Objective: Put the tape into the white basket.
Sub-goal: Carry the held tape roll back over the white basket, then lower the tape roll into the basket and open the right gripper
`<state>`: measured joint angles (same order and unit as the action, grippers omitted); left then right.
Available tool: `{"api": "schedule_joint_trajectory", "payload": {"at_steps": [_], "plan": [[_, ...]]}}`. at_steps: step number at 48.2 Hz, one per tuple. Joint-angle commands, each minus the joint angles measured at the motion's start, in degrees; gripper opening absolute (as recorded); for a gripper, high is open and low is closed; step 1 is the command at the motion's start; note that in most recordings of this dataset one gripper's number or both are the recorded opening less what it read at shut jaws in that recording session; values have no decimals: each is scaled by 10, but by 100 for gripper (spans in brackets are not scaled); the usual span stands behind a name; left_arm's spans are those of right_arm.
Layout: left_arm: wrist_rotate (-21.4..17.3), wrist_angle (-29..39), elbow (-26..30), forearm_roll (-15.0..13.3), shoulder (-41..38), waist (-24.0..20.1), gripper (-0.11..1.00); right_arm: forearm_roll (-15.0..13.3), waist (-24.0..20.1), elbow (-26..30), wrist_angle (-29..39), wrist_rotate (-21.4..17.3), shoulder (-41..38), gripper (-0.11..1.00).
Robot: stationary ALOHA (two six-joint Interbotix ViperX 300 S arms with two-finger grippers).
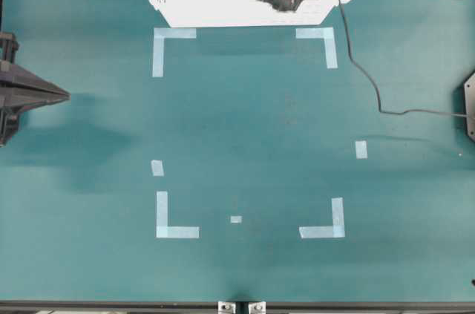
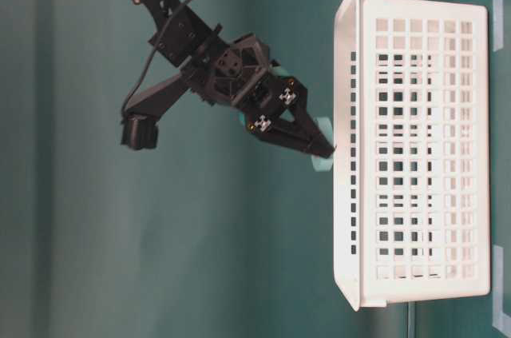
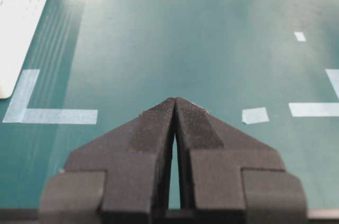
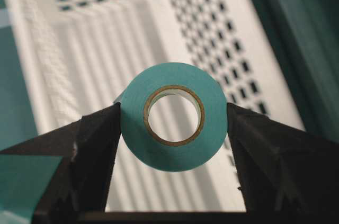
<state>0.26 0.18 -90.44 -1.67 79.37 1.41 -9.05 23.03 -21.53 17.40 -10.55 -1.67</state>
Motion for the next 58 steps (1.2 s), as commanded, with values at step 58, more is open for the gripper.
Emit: {"api": "schedule_joint_trajectory", "payload": {"at_steps": [58], "plan": [[1, -5, 6, 0, -4, -3, -11, 3, -15, -9, -9, -2, 50, 92]]}}
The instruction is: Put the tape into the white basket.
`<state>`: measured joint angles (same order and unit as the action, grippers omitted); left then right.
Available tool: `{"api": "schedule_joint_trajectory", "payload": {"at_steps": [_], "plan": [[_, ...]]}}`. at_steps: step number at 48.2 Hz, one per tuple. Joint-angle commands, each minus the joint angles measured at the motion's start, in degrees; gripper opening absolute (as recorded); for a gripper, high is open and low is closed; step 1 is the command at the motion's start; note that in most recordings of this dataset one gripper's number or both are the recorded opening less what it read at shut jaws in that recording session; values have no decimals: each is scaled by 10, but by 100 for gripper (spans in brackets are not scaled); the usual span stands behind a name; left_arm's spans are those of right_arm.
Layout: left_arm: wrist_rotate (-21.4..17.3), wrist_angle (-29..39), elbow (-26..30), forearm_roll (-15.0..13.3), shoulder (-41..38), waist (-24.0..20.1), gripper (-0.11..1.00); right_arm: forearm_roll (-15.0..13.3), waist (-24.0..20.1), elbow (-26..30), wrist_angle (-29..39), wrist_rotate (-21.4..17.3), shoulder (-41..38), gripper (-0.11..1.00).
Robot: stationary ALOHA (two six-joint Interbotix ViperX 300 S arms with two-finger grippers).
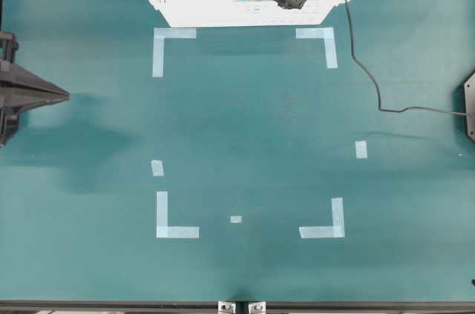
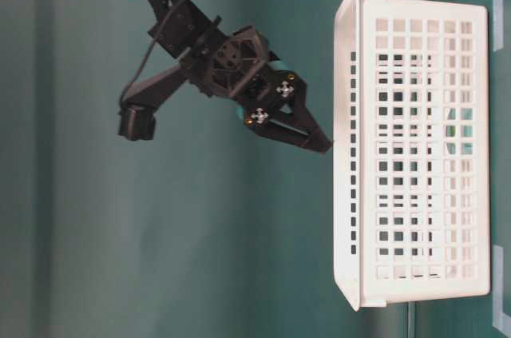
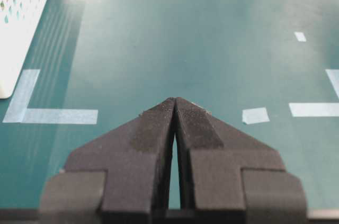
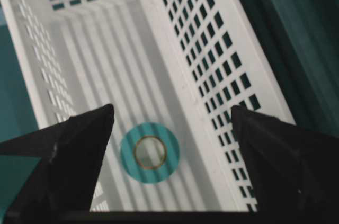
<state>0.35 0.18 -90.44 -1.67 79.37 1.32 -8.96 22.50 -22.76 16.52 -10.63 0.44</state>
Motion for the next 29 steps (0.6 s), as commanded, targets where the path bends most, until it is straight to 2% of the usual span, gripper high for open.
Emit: {"api": "schedule_joint_trajectory", "payload": {"at_steps": [1, 13, 29], "plan": [[0, -5, 6, 0, -4, -2, -11, 2, -12, 4, 2, -1, 32, 92], [0, -5, 6, 0, -4, -2, -11, 3, -60, -14, 2, -2, 68, 92], [0, -5, 6, -1, -4, -2, -11, 8, -131, -91, -10, -2, 122, 92]]}}
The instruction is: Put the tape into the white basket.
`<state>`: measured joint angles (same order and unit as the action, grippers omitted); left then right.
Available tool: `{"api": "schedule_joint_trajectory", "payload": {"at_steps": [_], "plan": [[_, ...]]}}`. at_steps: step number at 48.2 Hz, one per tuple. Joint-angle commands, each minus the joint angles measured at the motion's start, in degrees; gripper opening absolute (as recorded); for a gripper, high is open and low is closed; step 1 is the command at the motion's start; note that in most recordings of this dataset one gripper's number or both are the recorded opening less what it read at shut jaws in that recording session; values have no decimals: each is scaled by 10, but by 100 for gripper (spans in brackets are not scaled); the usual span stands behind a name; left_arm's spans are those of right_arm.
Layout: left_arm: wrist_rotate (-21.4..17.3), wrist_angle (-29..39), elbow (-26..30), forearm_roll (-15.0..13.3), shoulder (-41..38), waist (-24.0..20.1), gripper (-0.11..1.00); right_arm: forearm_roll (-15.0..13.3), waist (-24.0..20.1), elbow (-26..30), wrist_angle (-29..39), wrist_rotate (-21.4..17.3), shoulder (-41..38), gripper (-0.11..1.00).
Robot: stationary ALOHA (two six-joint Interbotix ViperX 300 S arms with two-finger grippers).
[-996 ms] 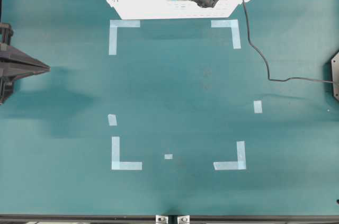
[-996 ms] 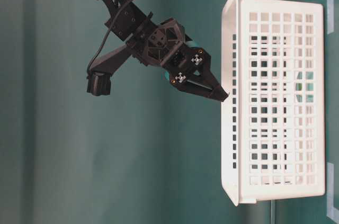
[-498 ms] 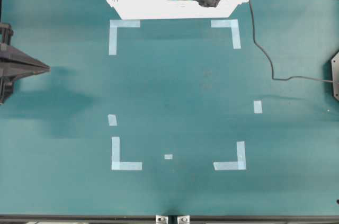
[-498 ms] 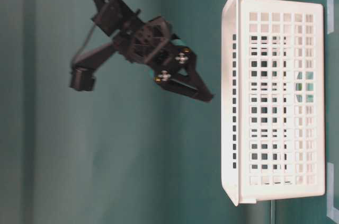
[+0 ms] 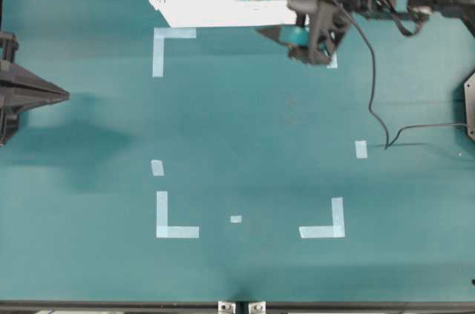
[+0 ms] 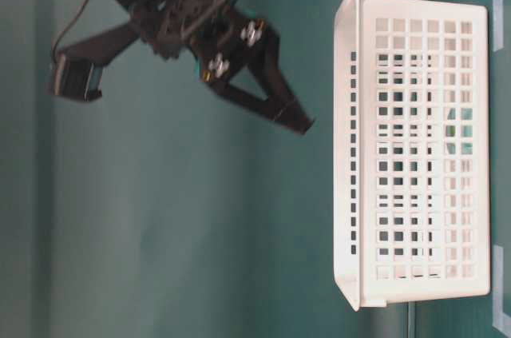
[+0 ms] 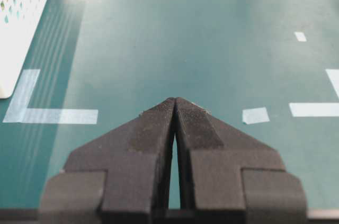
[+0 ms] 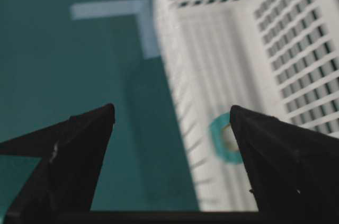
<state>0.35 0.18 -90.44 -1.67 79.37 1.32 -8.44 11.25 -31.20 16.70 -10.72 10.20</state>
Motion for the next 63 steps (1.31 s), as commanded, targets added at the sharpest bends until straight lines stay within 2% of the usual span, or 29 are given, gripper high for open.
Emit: {"api": "schedule_joint_trajectory", "payload": {"at_steps": [1, 11, 16, 23, 31, 38, 63], "plan": [[0, -5, 6, 0, -4, -2, -11, 2, -25, -13, -15, -1, 28, 92], [0, -5, 6, 0, -4, -2, -11, 11, -84, -68, -76, -1, 54, 92], [0, -5, 6, 0, -4, -3, -11, 25, -99, -84, -91, -6, 61, 92], [0, -5, 6, 0, -4, -2, -11, 26, -114, -99, -98, -25, 62, 92], [0, -5, 6, 0, -4, -2, -11, 22, -118, -104, -96, -27, 66, 92], [0, -5, 6, 0, -4, -2, -11, 11, -118, -112, -95, -27, 99, 92], [0, -5, 6, 0, -4, -2, -11, 15, -118, -227, -165, -33, 278, 92]]}}
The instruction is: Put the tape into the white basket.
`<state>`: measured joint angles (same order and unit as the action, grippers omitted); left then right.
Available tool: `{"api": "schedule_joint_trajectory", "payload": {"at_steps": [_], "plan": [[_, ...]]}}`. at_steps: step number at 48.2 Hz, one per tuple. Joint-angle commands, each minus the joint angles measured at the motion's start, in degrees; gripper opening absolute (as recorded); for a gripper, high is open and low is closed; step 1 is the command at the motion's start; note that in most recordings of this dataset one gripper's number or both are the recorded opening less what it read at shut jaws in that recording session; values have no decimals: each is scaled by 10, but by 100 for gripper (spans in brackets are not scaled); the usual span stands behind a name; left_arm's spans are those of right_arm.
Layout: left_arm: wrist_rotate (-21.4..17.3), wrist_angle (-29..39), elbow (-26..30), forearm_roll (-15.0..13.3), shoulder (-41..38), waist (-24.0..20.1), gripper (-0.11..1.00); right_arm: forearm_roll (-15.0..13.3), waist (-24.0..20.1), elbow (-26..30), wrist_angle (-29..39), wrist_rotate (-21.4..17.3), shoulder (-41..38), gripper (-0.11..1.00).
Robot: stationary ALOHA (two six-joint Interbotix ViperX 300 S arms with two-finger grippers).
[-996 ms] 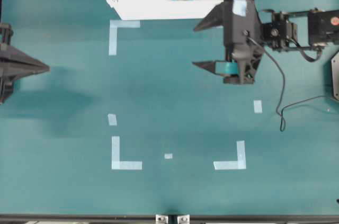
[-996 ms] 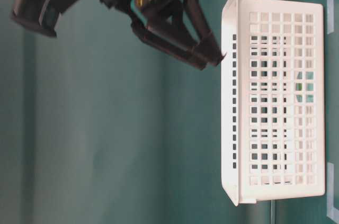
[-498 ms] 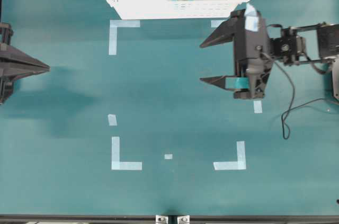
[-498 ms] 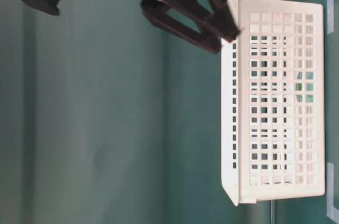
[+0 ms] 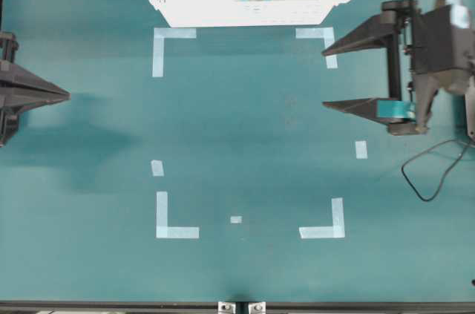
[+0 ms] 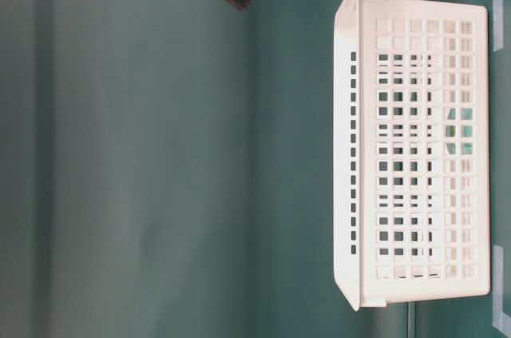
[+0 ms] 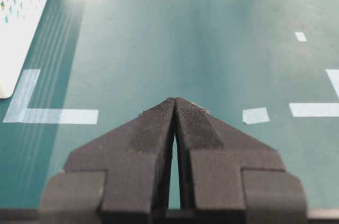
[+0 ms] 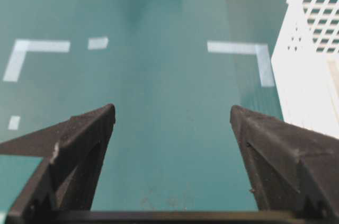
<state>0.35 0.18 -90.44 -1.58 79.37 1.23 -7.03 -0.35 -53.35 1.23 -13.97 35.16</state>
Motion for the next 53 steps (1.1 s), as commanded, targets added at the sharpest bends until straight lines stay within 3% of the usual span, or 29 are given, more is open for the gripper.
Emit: {"api": "schedule_joint_trajectory", "payload": {"at_steps": [1, 12, 26, 34, 53], "plan": [[0, -5, 6, -2, -4, -1, -11, 2, -2, -9, -12, -1, 35, 92], [0, -5, 6, -1, -4, -1, -11, 2, -2, -72, -38, -2, 143, 92], [0, -5, 6, -1, -4, -2, -11, 2, -2, -134, -13, -2, 295, 92], [0, -5, 6, -1, -4, -1, -11, -2, -2, -147, 5, -1, 328, 92], [0, -5, 6, -1, -4, -1, -11, -17, -2, -202, -20, 0, 379, 92]]}}
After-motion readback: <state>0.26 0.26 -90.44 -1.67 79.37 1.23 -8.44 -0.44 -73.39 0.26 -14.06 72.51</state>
